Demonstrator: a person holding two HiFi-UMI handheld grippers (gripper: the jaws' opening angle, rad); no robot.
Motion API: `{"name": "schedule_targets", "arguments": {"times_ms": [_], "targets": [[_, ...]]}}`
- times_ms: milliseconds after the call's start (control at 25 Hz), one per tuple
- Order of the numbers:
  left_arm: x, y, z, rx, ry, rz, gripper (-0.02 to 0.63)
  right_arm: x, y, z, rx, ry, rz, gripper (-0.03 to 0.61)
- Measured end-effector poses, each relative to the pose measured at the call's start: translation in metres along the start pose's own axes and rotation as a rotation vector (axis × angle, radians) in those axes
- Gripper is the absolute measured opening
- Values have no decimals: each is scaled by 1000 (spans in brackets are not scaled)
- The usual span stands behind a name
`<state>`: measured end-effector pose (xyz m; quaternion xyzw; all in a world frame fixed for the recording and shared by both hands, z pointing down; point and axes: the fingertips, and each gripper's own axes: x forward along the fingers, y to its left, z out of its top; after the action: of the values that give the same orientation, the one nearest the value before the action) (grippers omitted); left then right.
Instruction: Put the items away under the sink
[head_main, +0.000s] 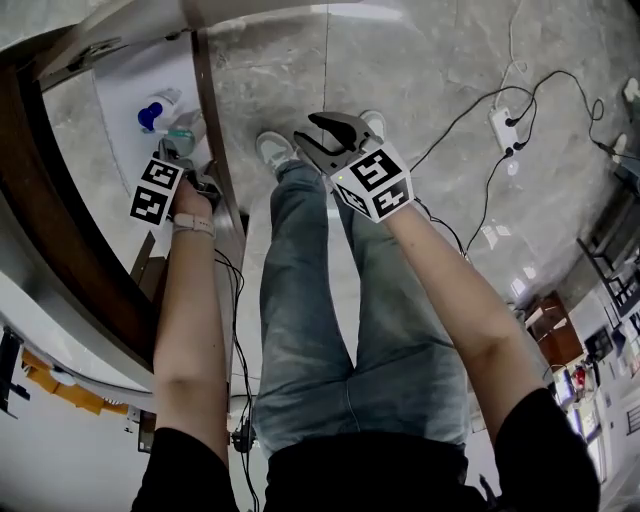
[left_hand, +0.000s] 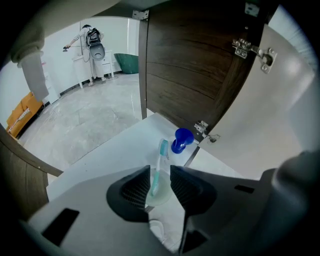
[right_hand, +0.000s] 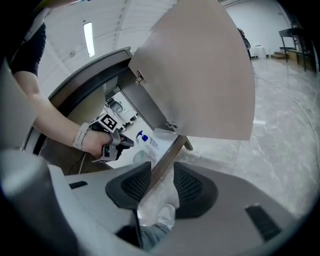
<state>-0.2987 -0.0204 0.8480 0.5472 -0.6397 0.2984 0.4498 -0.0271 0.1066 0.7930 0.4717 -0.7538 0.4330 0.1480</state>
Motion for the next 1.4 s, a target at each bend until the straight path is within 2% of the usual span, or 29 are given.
{"name": "schedule_targets", "arguments": {"times_ms": [360, 720, 1120, 1400], "targets": [[-51, -25, -9, 17, 7, -44, 121, -38, 32, 33, 2, -42, 18, 136], [-89, -69, -11, 141, 21, -131, 121, -71, 37, 78, -9, -80, -13, 86], [-158, -108, -7, 237, 13, -223, 120, -122, 53, 122, -32, -101, -47, 80], [-209, -137, 9, 248, -10, -279, 120, -165, 71, 149, -36, -122, -78, 78]]}}
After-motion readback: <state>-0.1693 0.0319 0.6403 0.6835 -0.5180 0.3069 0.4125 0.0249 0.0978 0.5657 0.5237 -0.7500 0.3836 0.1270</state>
